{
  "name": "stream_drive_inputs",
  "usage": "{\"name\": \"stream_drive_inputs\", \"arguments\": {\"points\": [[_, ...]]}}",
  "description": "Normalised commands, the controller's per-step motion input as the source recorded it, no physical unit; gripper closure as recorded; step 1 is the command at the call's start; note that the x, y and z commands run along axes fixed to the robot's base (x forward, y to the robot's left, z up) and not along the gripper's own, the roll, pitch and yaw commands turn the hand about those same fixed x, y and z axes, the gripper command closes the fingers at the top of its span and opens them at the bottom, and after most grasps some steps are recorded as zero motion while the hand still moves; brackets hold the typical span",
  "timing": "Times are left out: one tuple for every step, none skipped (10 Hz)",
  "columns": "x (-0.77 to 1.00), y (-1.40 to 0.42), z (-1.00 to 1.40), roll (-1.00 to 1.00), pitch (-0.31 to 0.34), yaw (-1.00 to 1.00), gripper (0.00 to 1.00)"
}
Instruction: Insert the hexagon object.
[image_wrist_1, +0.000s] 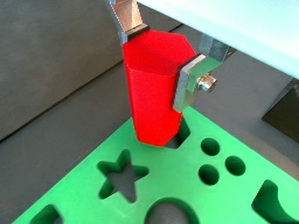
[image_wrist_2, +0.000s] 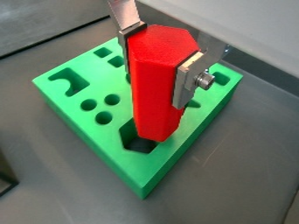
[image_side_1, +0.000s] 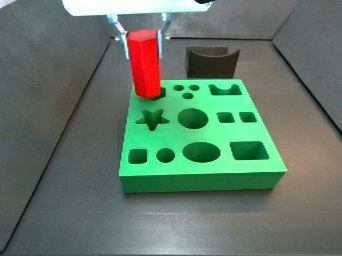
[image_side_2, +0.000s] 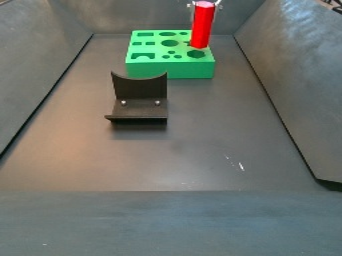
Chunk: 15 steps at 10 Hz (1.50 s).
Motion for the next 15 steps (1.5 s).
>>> {"name": "stream_drive_inputs", "arguments": {"points": [[0.19, 0.06, -0.22, 0.0, 0.017, 0.03, 1.0], [0.12, 0.0, -0.22, -0.02, 0.0, 0.0, 1.0], [0.08, 0.0, -0.24, -0.05, 0.0, 0.0, 1.0], [0.12, 0.09, -0.24, -0.04, 0.016, 0.0, 1.0], [0.02, 0.2, -0.16, -0.05, 0.019, -0.01, 1.0], [0.0, 0.27, -0.09, -0.07, 0.014, 0.0, 1.0], [-0.07, 0.21, -0.08, -0.08, 0.0, -0.01, 1.0], [-0.15, 0.25, -0.11, -0.09, 0.0, 0.0, 1.0], [-0.16, 0.3, -0.19, -0.06, 0.0, 0.0, 1.0], [-0.26, 0.35, -0.25, 0.0, 0.0, 0.0, 1.0], [-0.39, 0.38, -0.29, 0.0, -0.011, 0.0, 1.0], [-0.18, 0.16, -0.4, -0.02, -0.014, 0.0, 1.0], [0.0, 0.0, -0.65, 0.0, 0.0, 0.0, 1.0], [0.21, -0.01, -0.71, 0.0, 0.019, -0.01, 1.0], [0.2, -0.02, -0.3, -0.12, 0.057, -0.07, 1.0]]}}
